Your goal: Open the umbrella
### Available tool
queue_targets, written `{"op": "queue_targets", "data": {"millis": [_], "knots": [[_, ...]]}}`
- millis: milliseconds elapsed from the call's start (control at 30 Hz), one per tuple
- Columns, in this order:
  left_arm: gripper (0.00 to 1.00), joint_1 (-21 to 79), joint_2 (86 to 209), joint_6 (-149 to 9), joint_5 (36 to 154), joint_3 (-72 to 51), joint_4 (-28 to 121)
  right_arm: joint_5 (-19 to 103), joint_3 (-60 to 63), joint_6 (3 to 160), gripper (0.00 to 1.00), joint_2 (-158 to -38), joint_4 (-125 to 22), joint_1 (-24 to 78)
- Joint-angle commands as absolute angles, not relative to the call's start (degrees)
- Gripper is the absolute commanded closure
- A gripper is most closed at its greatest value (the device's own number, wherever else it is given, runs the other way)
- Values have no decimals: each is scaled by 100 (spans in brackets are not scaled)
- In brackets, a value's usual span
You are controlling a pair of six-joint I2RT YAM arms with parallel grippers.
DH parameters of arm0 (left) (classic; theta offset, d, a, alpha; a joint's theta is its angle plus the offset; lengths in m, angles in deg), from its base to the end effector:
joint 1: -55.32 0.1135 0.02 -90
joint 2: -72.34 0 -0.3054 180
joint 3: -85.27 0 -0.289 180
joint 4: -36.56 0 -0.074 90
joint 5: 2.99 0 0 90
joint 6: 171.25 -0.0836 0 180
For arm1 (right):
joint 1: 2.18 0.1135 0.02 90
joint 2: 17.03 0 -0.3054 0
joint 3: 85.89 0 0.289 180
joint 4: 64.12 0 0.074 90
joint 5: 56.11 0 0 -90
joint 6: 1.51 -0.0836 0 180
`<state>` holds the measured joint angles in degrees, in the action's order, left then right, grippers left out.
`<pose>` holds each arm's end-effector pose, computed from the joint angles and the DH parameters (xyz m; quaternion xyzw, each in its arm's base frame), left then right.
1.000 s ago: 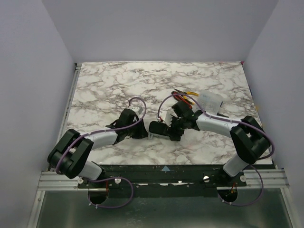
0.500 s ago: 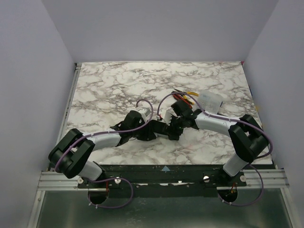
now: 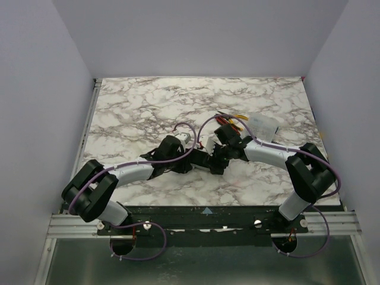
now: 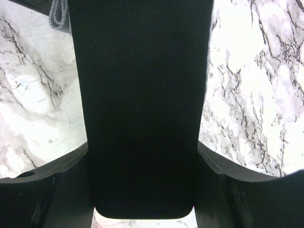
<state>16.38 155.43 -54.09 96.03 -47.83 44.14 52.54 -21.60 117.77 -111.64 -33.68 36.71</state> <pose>0.2481 -0.2173 0.1377 0.1248 0.9089 -0.2741 0.2886 0.2703 0.2524 0.1383 -0.5690 0.7679 0.1771 0.2351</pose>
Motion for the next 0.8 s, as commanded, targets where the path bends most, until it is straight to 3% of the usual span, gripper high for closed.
{"op": "queue_targets", "data": {"millis": [0,400,567,767], "knots": [[68,1682,15317,-6000,8775,-4785,4081,5706,-2415,12184,71,-11345,-2817,3745],[70,1624,15007,-6364,8746,-5067,3276,5997,-2356,12252,73,-11364,-2639,3745],[63,1564,15090,-6158,8857,-5014,3075,6129,-2302,12111,73,-11390,-2593,3745],[62,1378,15304,-5907,8894,-4839,3012,6198,-2276,11976,75,-11475,-2594,3745]]}}
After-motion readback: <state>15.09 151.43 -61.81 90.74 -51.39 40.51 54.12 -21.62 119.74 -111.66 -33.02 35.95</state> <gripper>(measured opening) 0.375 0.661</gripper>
